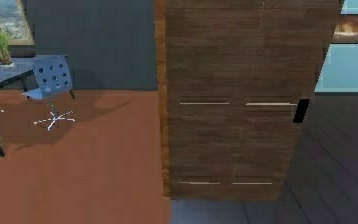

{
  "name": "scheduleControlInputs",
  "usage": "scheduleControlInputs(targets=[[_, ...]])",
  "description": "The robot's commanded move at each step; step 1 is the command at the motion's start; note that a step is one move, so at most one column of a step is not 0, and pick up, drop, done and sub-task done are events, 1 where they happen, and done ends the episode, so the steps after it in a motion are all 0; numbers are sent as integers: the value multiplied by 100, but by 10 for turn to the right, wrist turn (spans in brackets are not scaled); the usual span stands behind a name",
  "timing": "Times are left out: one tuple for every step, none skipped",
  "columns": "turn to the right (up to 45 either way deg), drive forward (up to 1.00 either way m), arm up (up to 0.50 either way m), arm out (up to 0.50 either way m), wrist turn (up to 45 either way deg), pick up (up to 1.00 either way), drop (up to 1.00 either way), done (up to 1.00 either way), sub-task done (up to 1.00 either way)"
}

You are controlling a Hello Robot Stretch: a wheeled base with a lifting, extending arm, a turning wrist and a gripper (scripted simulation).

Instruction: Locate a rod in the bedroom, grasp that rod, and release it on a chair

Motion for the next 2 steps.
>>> scheduleControlInputs(targets=[[0,5,0,0,0,0,0,0,0],[-450,0,0,0,0,0,0,0,0]])
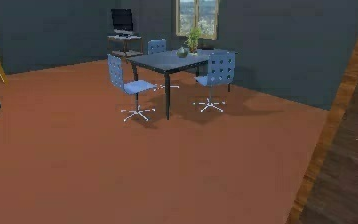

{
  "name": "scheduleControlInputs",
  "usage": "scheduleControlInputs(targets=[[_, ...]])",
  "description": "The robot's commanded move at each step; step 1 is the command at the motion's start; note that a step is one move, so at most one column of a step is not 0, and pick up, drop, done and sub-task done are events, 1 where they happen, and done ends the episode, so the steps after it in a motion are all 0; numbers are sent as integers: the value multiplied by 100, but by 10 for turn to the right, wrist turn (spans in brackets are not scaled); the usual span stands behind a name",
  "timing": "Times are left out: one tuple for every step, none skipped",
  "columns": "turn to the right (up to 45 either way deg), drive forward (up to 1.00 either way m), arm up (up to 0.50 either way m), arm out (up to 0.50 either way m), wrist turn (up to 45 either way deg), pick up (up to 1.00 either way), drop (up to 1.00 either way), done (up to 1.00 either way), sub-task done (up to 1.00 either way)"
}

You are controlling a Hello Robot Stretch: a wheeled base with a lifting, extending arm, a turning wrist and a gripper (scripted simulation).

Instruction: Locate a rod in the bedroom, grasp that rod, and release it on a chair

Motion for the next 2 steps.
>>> scheduleControlInputs(targets=[[-240,0,0,0,0,0,0,0,0],[0,30,0,0,0,0,0,0,0]])
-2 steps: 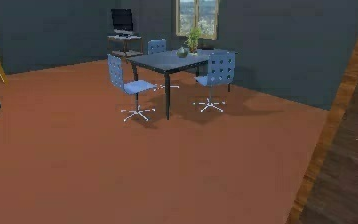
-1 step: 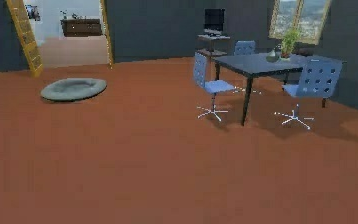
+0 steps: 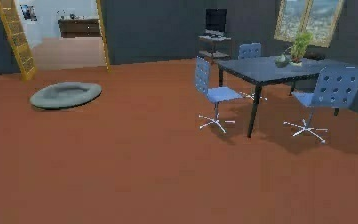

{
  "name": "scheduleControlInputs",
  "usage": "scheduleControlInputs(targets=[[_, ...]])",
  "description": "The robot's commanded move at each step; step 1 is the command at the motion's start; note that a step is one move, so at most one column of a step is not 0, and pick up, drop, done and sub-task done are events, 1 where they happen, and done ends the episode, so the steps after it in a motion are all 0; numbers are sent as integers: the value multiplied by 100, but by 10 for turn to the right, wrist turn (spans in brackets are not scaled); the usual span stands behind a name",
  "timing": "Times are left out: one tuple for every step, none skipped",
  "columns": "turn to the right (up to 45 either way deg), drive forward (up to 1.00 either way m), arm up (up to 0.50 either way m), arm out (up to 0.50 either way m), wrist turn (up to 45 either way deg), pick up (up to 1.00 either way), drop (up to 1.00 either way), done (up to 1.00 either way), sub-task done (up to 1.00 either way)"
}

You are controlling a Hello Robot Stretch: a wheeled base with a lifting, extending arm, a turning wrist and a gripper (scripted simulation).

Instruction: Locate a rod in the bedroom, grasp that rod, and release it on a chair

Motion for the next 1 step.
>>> scheduleControlInputs(targets=[[-450,0,0,0,0,0,0,0,0]])
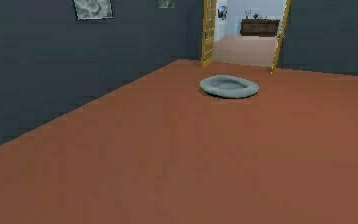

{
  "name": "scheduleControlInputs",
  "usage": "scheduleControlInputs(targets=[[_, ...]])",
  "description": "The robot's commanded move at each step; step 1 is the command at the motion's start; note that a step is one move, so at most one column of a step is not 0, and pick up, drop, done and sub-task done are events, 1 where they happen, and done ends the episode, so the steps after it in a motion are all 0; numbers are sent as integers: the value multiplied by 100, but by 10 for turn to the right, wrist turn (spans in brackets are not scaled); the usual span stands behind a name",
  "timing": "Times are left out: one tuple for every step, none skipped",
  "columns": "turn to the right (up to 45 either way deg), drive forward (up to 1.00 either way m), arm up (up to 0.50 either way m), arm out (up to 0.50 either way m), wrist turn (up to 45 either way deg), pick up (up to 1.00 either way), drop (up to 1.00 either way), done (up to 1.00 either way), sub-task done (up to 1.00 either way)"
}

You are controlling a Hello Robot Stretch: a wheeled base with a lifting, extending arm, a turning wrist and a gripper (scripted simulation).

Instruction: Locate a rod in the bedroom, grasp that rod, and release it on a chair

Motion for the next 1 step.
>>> scheduleControlInputs(targets=[[-180,0,0,0,0,0,0,0,0]])
